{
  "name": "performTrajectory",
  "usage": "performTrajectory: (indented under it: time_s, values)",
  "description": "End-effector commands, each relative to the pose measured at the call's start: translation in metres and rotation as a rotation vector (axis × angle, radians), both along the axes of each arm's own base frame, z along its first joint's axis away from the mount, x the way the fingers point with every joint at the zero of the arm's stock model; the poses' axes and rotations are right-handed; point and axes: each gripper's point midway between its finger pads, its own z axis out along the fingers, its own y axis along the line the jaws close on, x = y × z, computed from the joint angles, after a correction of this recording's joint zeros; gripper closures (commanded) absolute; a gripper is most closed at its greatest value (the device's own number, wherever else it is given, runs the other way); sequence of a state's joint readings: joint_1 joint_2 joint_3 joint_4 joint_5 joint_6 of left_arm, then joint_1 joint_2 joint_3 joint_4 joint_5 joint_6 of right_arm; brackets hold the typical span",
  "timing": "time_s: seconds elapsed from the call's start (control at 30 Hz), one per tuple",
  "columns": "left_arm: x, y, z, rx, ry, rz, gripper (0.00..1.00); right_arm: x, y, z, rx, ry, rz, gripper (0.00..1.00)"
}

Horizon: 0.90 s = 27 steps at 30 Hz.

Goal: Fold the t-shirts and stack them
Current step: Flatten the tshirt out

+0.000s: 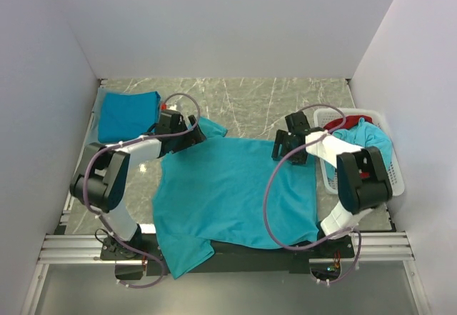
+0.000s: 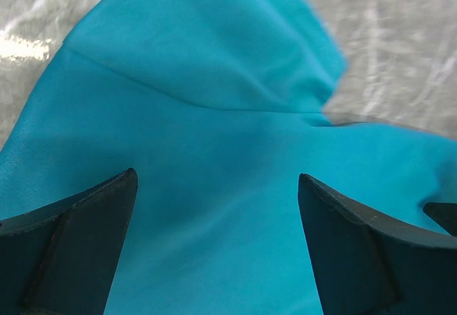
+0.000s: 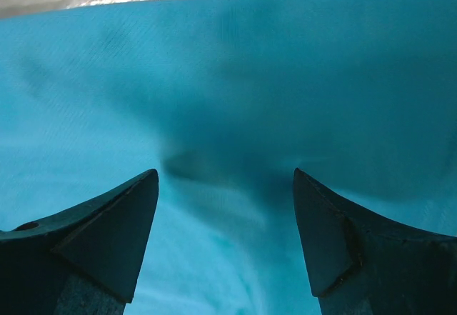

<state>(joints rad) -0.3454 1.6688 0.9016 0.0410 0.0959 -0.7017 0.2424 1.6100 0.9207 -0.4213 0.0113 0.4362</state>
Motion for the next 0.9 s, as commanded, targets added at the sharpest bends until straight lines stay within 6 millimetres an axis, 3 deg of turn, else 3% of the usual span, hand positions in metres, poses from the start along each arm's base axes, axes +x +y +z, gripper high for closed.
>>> performTrajectory:
  time_s: [0.0,0.2,0.27,0.33,0.5,0.57,0.6,0.63,0.67,0.7,0.73,0.77,0.8,0.83,0.87]
  values:
    - [0.022,-0.005,0.006,-0.019,-0.036,0.028,0.01,0.023,0.003,0.0,-0.007,-0.01,-0.016,0.18]
    - [0.04,0.002,-0.019,0.008,0.016,0.052,0.01,0.042,0.012,-0.013,-0.002,0.03,0.008,0.18]
    - [0.047,0.009,-0.023,0.012,0.024,0.071,0.01,0.053,0.013,-0.009,-0.01,0.023,0.015,0.18]
    - [0.058,0.022,-0.029,0.019,0.045,0.107,0.0,0.064,0.012,-0.009,-0.018,0.027,0.02,0.18]
    - [0.091,0.03,-0.034,-0.014,0.055,0.108,0.01,0.09,0.017,-0.011,-0.024,0.028,0.046,0.18]
    - [0.106,0.031,-0.03,-0.01,0.062,0.104,0.01,0.106,0.019,-0.003,-0.023,0.009,0.05,0.18]
    - [0.109,0.03,-0.041,-0.002,0.083,0.098,0.01,0.11,0.018,-0.01,-0.03,0.025,0.054,0.18]
    - [0.114,0.03,-0.041,0.001,0.081,0.09,0.0,0.122,0.017,-0.002,-0.028,0.01,0.049,0.18]
    - [0.127,0.027,-0.032,-0.011,0.057,0.084,0.0,0.129,0.016,-0.001,-0.029,0.007,0.049,0.18]
    - [0.128,0.026,-0.042,-0.007,0.083,0.079,0.01,0.134,0.013,-0.009,-0.038,0.023,0.054,0.18]
    - [0.134,0.028,-0.041,-0.01,0.08,0.083,0.01,0.149,0.012,0.002,-0.037,-0.001,0.052,0.24]
    - [0.145,0.025,-0.032,-0.026,0.059,0.076,0.0,0.155,0.009,-0.007,-0.044,0.016,0.055,0.24]
    - [0.147,0.025,-0.038,-0.024,0.07,0.074,0.01,0.162,0.008,-0.006,-0.05,0.014,0.062,0.24]
    - [0.151,0.027,-0.037,-0.026,0.069,0.074,0.01,0.178,0.006,0.008,-0.046,-0.01,0.053,0.23]
    - [0.159,0.025,-0.033,-0.027,0.056,0.072,0.01,0.182,0.004,-0.002,-0.051,0.014,0.052,0.23]
